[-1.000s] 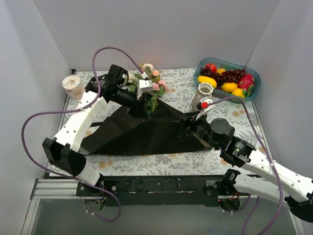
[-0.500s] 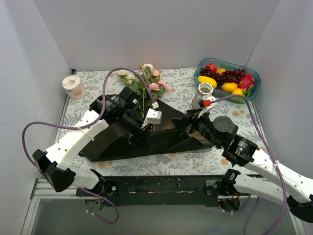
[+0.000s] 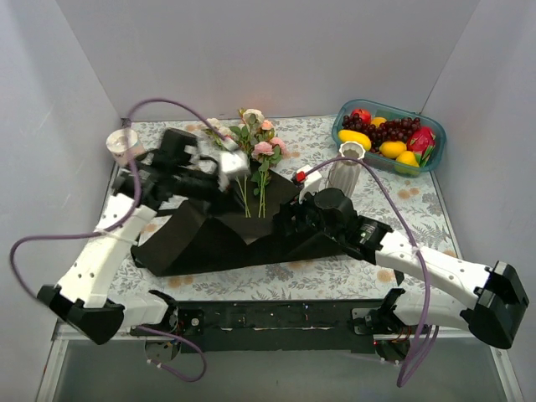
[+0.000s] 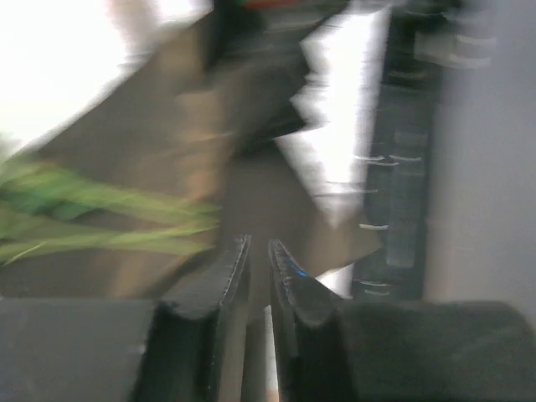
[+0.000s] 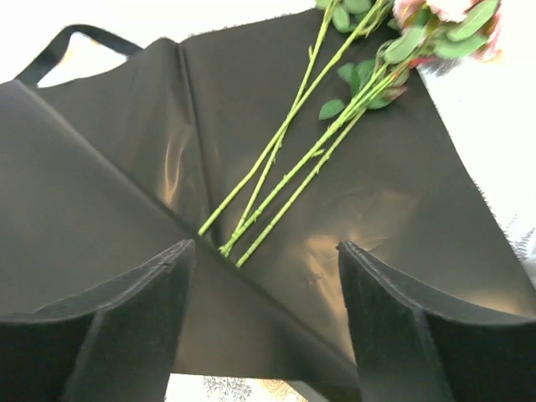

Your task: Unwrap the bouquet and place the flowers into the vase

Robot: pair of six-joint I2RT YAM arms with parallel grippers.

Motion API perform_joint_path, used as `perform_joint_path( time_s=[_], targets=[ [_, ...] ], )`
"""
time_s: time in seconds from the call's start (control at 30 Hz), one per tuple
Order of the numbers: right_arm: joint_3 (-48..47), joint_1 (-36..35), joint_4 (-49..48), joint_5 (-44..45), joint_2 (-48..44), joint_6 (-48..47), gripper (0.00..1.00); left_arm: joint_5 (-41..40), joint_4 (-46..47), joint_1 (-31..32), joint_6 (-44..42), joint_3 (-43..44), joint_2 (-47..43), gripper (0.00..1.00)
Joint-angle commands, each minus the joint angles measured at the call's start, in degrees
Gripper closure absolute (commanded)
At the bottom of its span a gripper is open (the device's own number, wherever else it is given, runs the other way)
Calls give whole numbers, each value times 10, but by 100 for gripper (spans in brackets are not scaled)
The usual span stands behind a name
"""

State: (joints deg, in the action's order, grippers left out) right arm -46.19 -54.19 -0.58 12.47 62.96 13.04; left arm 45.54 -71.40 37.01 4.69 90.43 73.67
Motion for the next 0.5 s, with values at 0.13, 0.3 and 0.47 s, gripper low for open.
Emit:
perform_joint_path(
  time_s=[0.13,0.3,0.47],
  targets=[
    [75,15,-56,-98,-4,18,29,-116,263,-336,-8,-65,85,57],
    [101,14,-40,-104,-63,44,31,-72,176,-306,-98,-62,171,58],
    [114,5,-21,-112,-114,59,32,-147,252,-204,-97,-203,141,59]
  ],
)
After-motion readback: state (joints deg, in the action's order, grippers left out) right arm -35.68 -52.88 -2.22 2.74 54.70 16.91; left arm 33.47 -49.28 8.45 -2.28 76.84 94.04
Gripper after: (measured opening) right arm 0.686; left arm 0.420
